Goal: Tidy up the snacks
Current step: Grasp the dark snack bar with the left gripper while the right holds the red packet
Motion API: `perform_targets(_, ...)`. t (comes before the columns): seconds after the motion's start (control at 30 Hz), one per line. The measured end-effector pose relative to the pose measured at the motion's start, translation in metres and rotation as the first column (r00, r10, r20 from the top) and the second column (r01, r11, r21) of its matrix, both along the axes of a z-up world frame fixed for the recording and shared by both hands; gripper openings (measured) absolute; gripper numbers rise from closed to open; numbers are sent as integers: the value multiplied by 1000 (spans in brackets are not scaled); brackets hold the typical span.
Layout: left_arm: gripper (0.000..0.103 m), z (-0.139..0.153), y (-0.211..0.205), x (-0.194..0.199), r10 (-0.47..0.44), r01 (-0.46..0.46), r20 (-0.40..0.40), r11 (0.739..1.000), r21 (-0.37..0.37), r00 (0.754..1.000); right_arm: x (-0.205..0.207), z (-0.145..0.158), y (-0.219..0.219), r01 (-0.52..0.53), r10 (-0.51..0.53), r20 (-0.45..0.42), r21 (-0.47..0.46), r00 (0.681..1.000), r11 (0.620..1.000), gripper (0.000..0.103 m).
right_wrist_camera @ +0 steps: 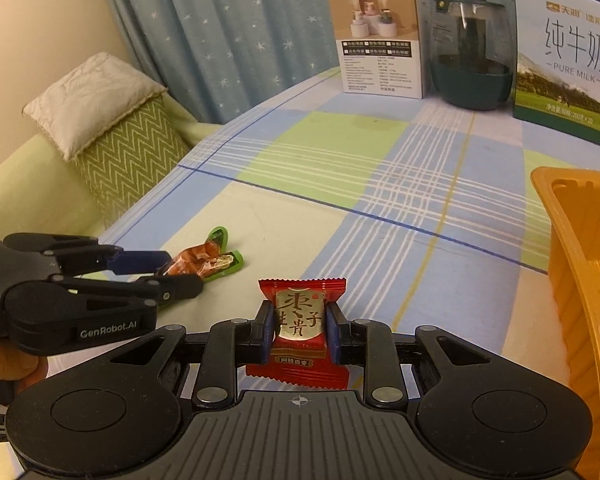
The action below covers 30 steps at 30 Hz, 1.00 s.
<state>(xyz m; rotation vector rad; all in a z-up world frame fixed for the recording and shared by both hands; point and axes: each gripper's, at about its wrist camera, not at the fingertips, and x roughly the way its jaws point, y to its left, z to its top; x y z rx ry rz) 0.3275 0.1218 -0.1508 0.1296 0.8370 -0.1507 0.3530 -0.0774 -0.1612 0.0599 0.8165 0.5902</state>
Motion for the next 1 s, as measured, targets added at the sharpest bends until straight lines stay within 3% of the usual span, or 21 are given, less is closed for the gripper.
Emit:
perform_targets(0.1,33,5,-1,-1,-2,1,-51,1000,-24,999,0,1,-1,3,-3,1,1,1000,1000,27)
perform_targets(0.2,33,4,-1,-2,16,-18,-42,999,-39,999,1,0,-2,10,-10,-6,6,1000,1000,27)
perform_targets(0.4,32,-8,-16,-7,-99,95,39,992,83,994,1,1,-2,11,-11,-6,10,1000,1000,27)
perform_targets(0.5,31,-3,-8,-3,-39,39,-26,999,17,999,1,0,-2,14,-14,-8,11,1000,1000,27)
perform_targets(0.6,29,0,-3,-2,22,-22,-61,1000,3,998,2,1,-2,15,-15,-10,10,1000,1000,27)
perform_targets(0.87,29,-4,-6,-8,-8,8,-14,999,33,1000,2,1,-1,11,-11,-9,11,1000,1000,27)
perform_targets(1.0,28,-4,-4,-7,12,-11,-14,1000,9,1000,1,1,1,7,-7,-8,9,1000,1000,27)
